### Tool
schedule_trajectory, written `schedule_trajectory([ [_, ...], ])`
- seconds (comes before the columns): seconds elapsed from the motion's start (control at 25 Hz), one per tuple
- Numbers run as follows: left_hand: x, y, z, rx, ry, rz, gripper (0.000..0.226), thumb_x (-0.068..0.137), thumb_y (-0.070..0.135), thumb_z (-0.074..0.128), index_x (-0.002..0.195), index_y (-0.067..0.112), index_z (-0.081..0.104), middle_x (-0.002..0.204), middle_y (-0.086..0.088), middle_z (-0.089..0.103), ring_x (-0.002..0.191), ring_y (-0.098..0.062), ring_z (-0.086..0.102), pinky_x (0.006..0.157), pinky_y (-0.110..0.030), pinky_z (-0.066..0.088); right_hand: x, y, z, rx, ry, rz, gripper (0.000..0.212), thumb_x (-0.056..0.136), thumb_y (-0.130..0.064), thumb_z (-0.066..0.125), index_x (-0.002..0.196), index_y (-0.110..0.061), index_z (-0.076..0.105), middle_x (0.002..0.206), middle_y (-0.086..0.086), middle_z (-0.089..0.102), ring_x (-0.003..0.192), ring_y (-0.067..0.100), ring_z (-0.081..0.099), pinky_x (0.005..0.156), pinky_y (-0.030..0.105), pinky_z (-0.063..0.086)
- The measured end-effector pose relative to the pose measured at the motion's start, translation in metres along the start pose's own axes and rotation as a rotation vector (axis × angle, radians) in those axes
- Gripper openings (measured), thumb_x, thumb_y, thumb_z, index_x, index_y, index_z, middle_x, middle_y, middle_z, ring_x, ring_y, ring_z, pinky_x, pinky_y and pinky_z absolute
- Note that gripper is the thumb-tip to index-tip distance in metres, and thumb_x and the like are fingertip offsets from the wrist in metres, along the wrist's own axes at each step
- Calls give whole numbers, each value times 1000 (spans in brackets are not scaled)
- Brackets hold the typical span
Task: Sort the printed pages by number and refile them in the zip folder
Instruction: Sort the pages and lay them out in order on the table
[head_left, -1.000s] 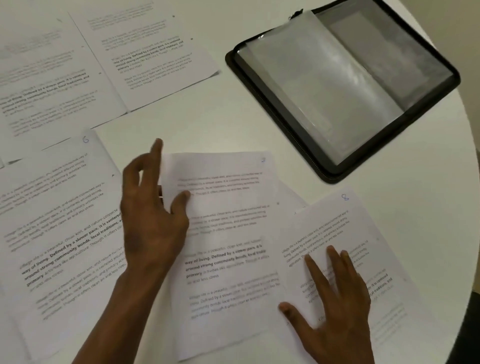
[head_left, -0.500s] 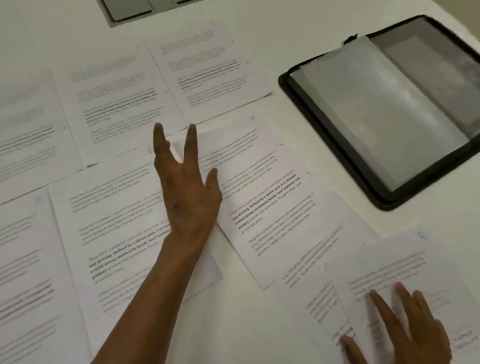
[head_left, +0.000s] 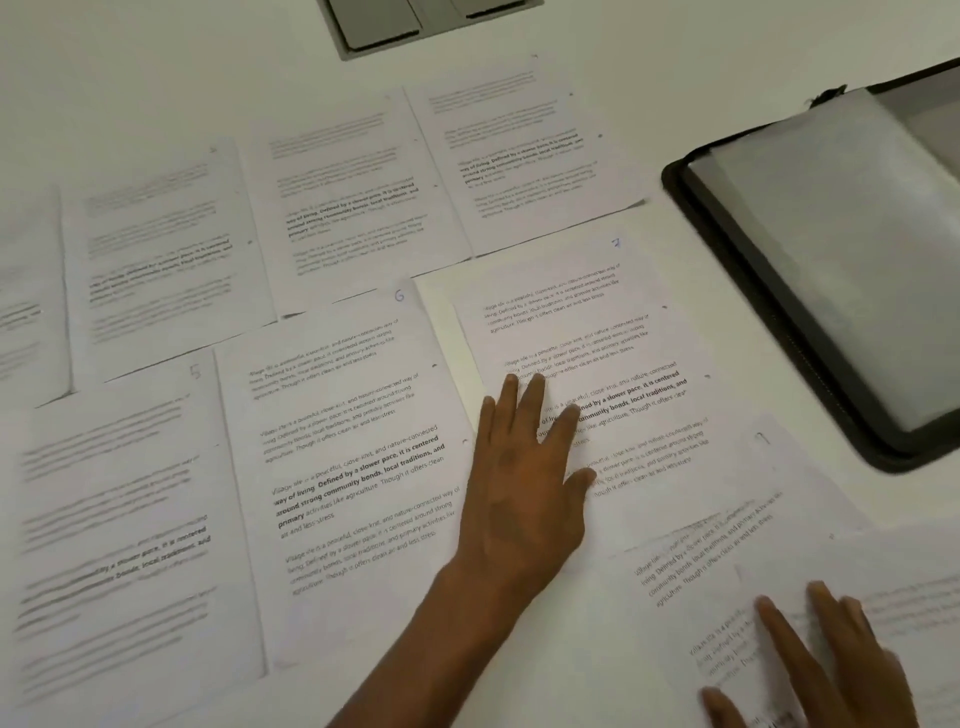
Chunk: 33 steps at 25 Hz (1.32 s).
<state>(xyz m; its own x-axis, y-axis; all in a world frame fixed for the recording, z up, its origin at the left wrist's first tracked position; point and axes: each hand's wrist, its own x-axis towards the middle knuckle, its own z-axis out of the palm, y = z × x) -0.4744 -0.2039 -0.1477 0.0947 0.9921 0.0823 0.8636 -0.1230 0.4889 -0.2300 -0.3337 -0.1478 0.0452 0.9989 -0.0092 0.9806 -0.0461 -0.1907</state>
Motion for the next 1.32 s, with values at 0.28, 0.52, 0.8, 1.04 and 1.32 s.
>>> schedule_trajectory([
  [0.28, -2, -13, -3, -35, 5, 11, 55, 90, 28, 68, 141, 14, 53, 157, -10, 35, 149, -26, 25, 120, -47, 21, -3, -2, 3, -11, -58, 26, 86, 77, -91, 27, 123, -24, 53, 134, 26, 54, 124, 43, 43, 97, 69, 32],
  [0.52, -1, -18, -7, -62, -2, -12, 54, 93, 30, 57, 143, 12, 51, 158, -11, 33, 150, -26, 23, 122, -45, 18, -2, -4, 5, 44, -11, -3, 87, 76, -90, 32, 125, -22, 55, 136, 29, 55, 126, 46, 44, 95, 74, 35],
  [0.8, -1, -25, -14, -86, -35, -44, 51, 95, 23, 62, 143, 12, 51, 159, -11, 33, 151, -25, 20, 123, -43, 14, -12, -6, 10, 115, 96, 7, 90, 76, -83, 47, 124, -9, 69, 147, 24, 48, 134, 46, 45, 103, 70, 35],
  [1.04, -22, 11, -29, -225, 42, -59, 44, 96, 32, 56, 139, 22, 56, 154, 3, 41, 149, -15, 26, 120, -44, 28, -19, -5, 5, 175, 103, 19, 82, 78, -74, 55, 142, -24, 50, 161, 10, 33, 149, 32, 30, 115, 62, 26],
  [1.32, -90, 47, 19, -58, -167, 120, 60, 97, 61, 39, 142, 24, 54, 157, -1, 37, 149, -24, 28, 112, -56, 36, -30, 0, 5, 163, 114, 79, 83, 76, -68, 62, 145, -26, 47, 162, 7, 31, 150, 29, 27, 118, 59, 24],
])
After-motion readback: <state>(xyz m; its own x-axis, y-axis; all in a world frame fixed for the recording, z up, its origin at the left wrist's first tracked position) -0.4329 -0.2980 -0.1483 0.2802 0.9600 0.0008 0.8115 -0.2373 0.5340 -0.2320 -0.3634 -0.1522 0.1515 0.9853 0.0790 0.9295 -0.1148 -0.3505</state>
